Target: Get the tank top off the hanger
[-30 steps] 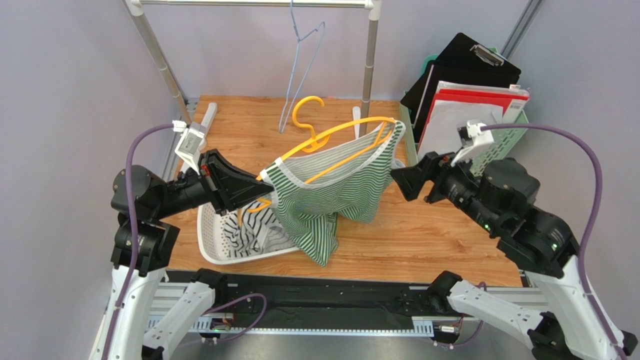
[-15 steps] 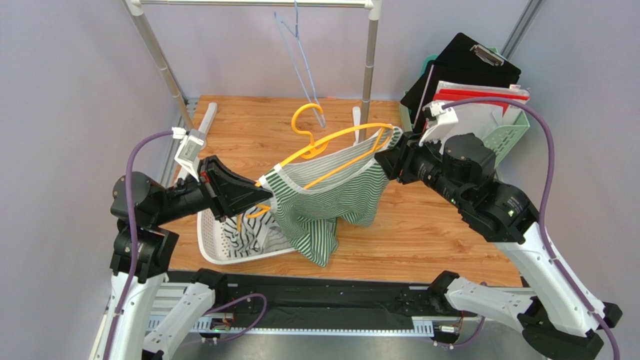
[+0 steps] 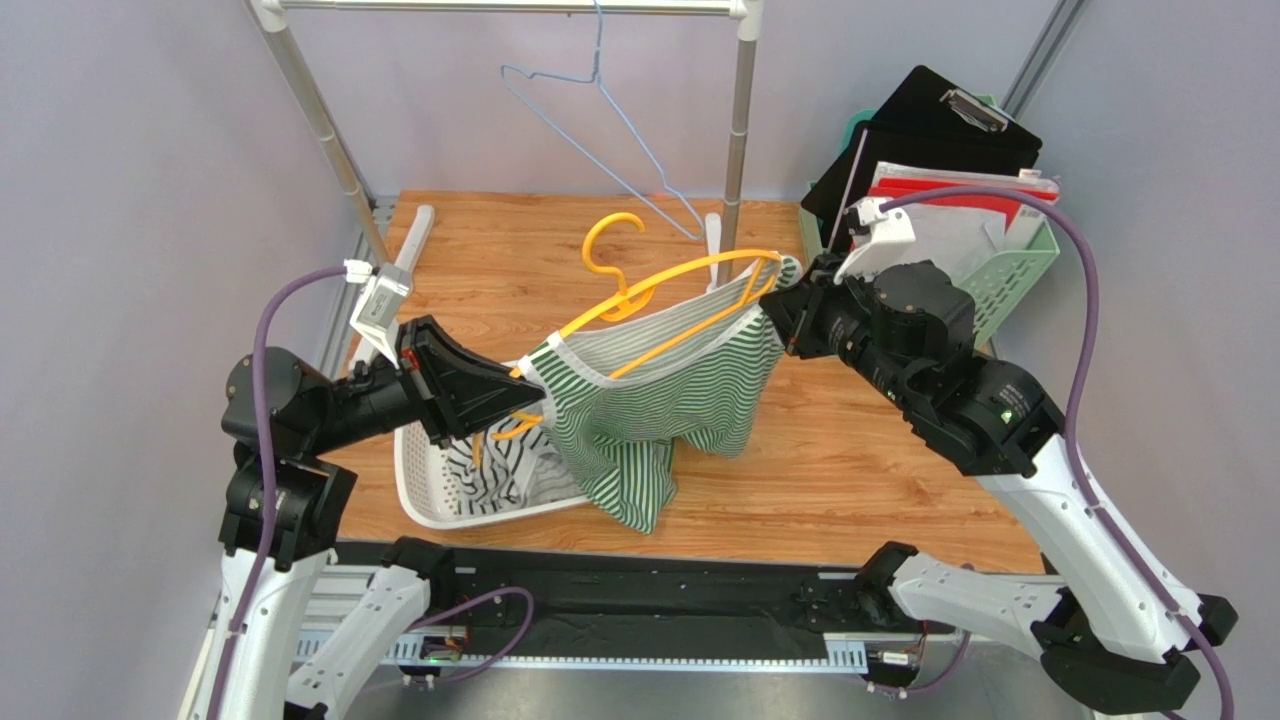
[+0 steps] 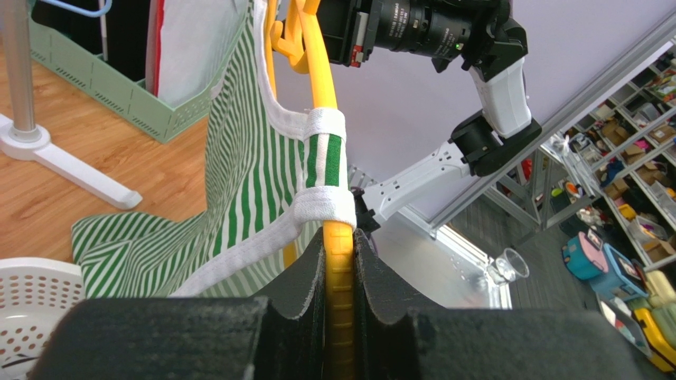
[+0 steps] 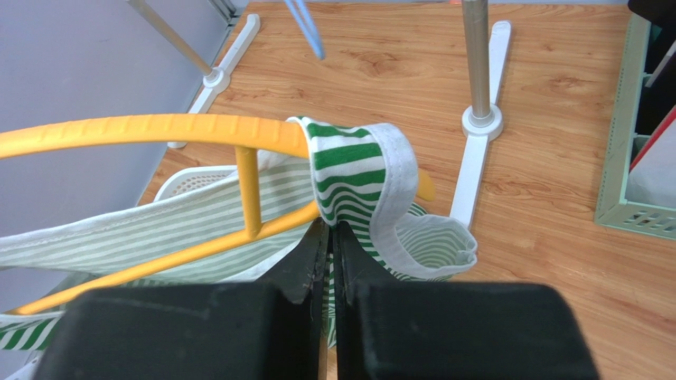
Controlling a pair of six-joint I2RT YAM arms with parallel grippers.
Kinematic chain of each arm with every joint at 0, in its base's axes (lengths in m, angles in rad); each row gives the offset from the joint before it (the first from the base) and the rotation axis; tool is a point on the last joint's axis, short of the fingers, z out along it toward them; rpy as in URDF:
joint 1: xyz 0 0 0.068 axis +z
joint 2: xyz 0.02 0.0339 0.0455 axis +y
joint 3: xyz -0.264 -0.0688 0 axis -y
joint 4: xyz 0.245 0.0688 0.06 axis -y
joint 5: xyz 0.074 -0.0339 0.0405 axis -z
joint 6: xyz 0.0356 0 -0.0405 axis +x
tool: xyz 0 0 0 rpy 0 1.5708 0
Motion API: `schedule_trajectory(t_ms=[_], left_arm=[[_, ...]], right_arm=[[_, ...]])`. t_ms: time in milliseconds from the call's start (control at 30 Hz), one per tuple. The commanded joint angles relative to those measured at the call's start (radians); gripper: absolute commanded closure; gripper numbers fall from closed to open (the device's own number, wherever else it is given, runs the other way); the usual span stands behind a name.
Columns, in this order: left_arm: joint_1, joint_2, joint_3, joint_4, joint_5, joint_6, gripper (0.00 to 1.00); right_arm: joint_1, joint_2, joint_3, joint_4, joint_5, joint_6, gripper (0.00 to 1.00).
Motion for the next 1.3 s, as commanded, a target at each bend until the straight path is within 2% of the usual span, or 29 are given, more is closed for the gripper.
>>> schedule_trajectory(t_ms=[0,233,433,633,867,967,1000,1067,1167,1200,1267], left_arm=[[-0.005,-0.011,0.017,0.020,-0.011,0.030,1.00],[-0.005,-0.011,0.018,0.009,-0.029,0.036,1.00],[-0.005,-0.010,0.030,0.012,-0.029,0.038,1.00],[-0.005,-0.008,0.024,0.025,-0.020,0.030,1.00],[-0.005,0.009,0.030,0.044,-0.045,0.022,1.00],[-0.005,0.041,0.053,0.058,-0.052,0.022,1.00],[-0.005,0.064,0.058,0.060,-0.055,0.021,1.00],[-0.005,0.087,0.072,0.081,-0.055,0.016,1.00],[-0.005,0.154,0.086,0.113,-0.057,0.007,1.00],[-0.005,0.168,0.086,0.123,-0.060,0.002,1.00],[-0.005,0.202,0.089,0.129,-0.074,0.004,1.00]], right_arm=[[0.001,0.007,0.017,0.011,0.091,0.022,1.00],[-0.005,0.011,0.048,-0.054,0.254,0.056,1.00],[-0.065,0.007,0.043,-0.099,0.283,0.088,1.00],[-0.154,0.030,0.031,-0.108,0.212,0.083,1.00],[-0.159,0.005,-0.029,-0.102,0.099,0.088,0.99],[-0.159,-0.013,-0.055,-0.124,0.076,0.068,0.88],[-0.159,-0.016,-0.059,-0.132,0.072,0.060,0.80],[-0.159,-0.024,-0.073,-0.155,0.070,0.045,0.73],[-0.159,-0.036,-0.085,-0.195,0.067,0.027,0.56],[-0.159,-0.041,-0.087,-0.201,0.061,0.020,0.42],[-0.159,-0.056,-0.081,-0.217,0.038,-0.009,0.33]])
